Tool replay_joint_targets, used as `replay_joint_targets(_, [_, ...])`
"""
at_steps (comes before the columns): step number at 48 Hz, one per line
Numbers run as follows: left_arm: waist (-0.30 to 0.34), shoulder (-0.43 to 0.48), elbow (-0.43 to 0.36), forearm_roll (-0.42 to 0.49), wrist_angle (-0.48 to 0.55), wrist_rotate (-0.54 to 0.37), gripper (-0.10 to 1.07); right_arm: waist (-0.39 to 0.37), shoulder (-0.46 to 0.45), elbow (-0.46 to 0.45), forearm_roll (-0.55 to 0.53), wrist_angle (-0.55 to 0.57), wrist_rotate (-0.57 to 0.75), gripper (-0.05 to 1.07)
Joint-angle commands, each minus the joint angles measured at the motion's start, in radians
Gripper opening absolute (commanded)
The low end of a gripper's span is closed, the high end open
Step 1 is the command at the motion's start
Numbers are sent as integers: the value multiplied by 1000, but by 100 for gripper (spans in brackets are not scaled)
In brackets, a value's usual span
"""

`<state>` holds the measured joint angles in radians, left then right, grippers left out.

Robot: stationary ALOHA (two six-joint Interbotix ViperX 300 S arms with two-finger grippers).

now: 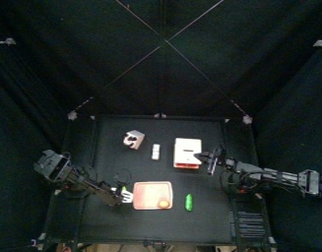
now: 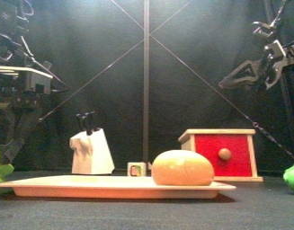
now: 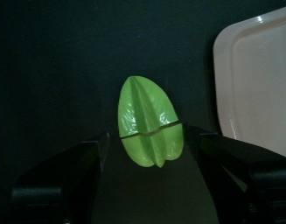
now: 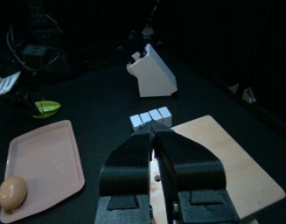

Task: Put starfruit left of plate

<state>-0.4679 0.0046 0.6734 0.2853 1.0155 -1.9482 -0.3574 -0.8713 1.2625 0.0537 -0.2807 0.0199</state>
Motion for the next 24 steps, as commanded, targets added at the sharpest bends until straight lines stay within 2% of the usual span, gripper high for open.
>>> replay_joint_targets(1, [3,-12,-9,2,0,-2,101,-3,6,-18,2,-5,0,1])
replay_joint_targets(24, [5,-25,-8,5,2,-2,101,-3,6,-18,2,-5,0,1])
